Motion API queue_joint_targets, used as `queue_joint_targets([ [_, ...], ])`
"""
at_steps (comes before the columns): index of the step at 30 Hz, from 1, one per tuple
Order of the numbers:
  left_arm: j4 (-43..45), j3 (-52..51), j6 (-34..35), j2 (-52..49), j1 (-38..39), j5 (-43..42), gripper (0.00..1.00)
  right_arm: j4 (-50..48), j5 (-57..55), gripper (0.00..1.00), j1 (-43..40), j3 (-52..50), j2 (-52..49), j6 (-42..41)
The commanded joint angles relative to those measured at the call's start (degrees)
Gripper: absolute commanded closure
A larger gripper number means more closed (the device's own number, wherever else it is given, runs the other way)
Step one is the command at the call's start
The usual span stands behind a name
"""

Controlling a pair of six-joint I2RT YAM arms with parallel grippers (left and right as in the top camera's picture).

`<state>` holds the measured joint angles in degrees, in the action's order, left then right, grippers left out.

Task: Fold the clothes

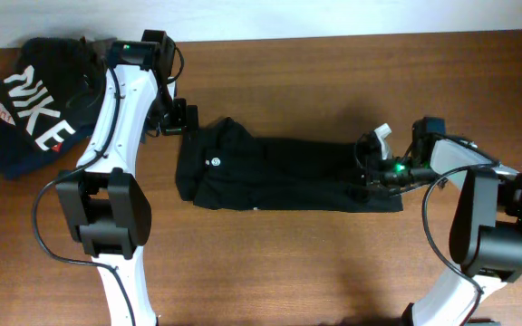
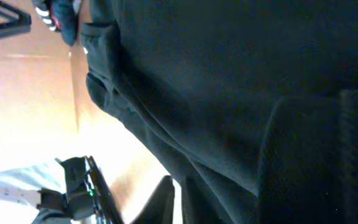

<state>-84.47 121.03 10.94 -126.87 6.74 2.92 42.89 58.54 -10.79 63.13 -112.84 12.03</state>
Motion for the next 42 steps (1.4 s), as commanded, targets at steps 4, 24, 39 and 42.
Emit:
queue_joint_targets([
  [4, 0.20, 0.61, 0.31, 1.01, 1.20, -1.97, 0.01, -0.74, 2.21, 0.77, -0.11, -0.72, -5.40, -0.74],
  [24, 1.22, 0.61, 0.31, 1.01, 2.23, -1.92, 0.01, 11.39, -0.33, 0.95, -1.44, 10.21, 7.10, -3.98],
  [39, 0.81, 0.61, 0.31, 1.01, 2.27, -1.95, 0.01, 2.45, -1.68, 0.92, -1.62, 9.40, -11.30, -5.03],
  [42, 0.79, 0.61, 0.31, 1.01, 2.27, -1.92, 0.01, 0.74, -1.70, 0.93, -1.66, 9.42, -13.66, -5.20],
])
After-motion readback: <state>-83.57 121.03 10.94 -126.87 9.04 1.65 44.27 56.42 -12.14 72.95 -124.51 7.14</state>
